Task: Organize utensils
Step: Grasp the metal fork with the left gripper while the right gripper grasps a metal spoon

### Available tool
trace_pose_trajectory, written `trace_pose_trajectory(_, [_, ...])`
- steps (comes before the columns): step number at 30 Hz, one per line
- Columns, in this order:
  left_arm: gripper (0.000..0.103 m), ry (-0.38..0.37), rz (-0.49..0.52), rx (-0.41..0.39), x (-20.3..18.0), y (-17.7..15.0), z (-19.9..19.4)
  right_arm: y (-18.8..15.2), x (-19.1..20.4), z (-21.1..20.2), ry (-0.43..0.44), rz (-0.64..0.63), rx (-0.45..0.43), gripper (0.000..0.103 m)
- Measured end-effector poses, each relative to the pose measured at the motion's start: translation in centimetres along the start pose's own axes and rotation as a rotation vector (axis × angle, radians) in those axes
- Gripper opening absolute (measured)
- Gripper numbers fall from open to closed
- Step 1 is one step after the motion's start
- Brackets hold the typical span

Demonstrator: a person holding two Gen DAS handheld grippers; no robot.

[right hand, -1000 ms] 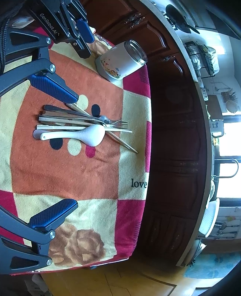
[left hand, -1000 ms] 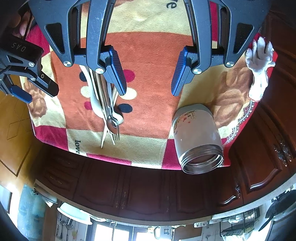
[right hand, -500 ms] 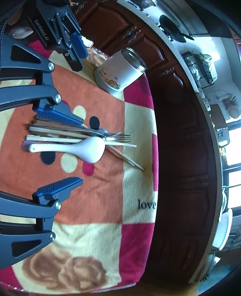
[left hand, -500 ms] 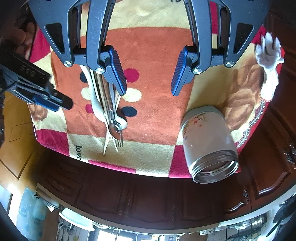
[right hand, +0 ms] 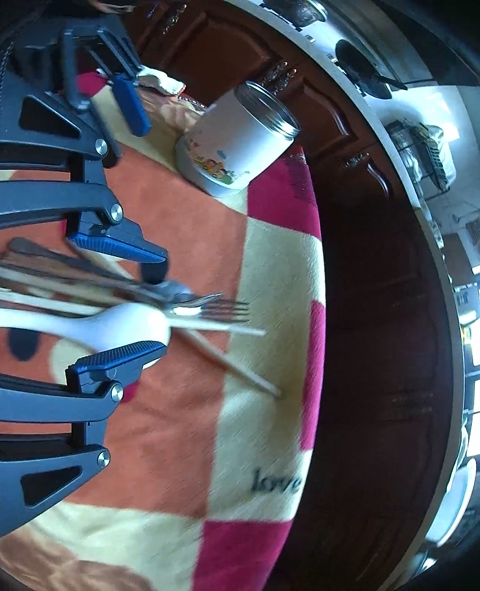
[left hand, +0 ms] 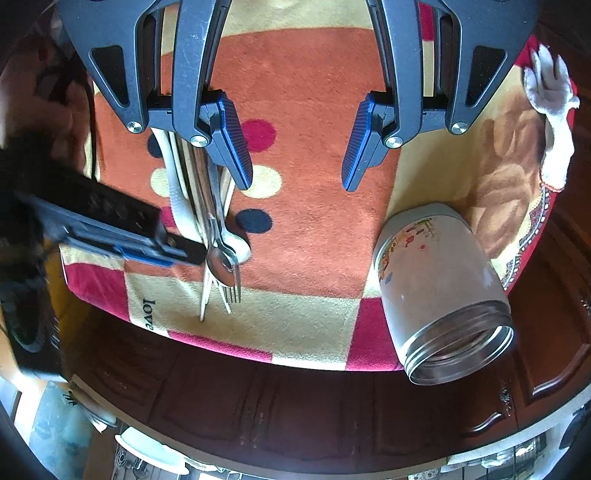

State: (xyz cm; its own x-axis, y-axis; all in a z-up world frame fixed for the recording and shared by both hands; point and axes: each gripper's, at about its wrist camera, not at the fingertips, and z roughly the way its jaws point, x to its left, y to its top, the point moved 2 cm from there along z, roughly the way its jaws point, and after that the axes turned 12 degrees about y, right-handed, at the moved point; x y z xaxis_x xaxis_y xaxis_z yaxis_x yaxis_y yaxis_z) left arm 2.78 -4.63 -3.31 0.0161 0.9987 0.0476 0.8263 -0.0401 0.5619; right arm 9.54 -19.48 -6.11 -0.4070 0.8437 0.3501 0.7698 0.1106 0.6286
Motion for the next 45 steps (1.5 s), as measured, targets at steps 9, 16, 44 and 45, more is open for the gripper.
trace_pose_trajectory(9, [0.05,-0.017,0.014,0.01,-0.3,1.6,2.0,1.5,-1.4,3.3,0.032,0.007,0.047,0.003])
trace_pose_trajectory(16, [0.05,-0.115,0.037,0.024,-2.0,4.3,4.2,-0.2,-3.9,-0.1,0.096,0.102,-0.024,0.002])
trace_pose_trajectory(44, [0.001,-0.367,0.109,0.069,-5.8,7.9,8.1,-1.7,-6.4,-3.8,0.181,0.196,-0.124,0.002])
trace_pose_trajectory(45, [0.001,-0.367,0.108,0.063,-5.7,7.9,7.6,-1.7,-6.1,-4.1,0.181,0.193,-0.132,0.002])
